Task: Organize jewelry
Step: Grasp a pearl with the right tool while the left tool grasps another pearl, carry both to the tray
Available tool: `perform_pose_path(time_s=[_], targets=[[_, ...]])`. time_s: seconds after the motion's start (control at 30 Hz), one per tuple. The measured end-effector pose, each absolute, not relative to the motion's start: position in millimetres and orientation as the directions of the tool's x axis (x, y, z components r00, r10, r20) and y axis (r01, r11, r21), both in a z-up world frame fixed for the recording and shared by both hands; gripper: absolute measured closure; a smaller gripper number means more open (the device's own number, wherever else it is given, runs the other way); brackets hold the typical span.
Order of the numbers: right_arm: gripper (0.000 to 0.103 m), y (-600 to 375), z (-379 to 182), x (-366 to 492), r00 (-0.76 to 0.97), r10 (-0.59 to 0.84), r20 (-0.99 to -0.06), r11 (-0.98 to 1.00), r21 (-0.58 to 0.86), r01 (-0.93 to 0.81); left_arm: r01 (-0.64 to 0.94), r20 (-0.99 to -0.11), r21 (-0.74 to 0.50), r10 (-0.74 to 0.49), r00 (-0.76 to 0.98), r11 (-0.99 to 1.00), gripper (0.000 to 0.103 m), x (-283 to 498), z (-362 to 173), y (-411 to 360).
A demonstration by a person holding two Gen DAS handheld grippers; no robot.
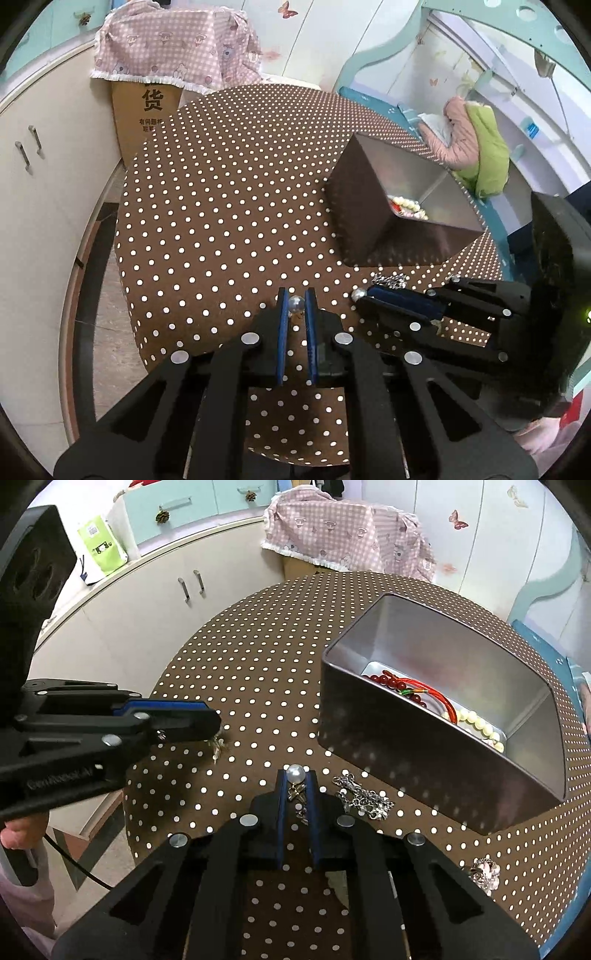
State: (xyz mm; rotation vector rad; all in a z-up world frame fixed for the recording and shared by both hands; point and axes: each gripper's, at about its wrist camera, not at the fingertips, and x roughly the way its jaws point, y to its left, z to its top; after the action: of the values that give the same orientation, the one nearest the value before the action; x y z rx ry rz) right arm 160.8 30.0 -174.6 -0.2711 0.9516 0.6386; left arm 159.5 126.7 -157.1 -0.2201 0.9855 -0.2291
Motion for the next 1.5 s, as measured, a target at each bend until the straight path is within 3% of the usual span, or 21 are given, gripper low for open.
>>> perform_pose_path(time_s=[0.43,0.83,1.27,1.5], targets=[[0.094,-13.3,-129.1,159.4,0.499,0.461,-0.734,0.821,0.140,-0.553,0.144,-0.737,-0.294,-0.320,0.596,0.945,0.094,154.7,-118.2,113.9],[0.094,-57.1,-102.1,169.2,0.611,0.427,-0.666,0.877,0.142,-0.458,0.272,-0.653,-0.328,-0.425,0.626,0.905,0.094,179.4,-82.7,74.0],[0.094,-68.5,-110.2,190.5,0.598,0.446,-0.665,0.875,0.186,-0.446,0.287,-0.693,-0.304,-0.418,0.587,0.908,0.094,220.7,-98.3,31.7],[0.088,-70.7,-114.6,194.5,0.585,0.460,-0.668,0.867,0.194,-0.460,0.263,-0.718,-0.278,-0.382,0.581,0.924,0.093,224.4,-105.9,31.7]])
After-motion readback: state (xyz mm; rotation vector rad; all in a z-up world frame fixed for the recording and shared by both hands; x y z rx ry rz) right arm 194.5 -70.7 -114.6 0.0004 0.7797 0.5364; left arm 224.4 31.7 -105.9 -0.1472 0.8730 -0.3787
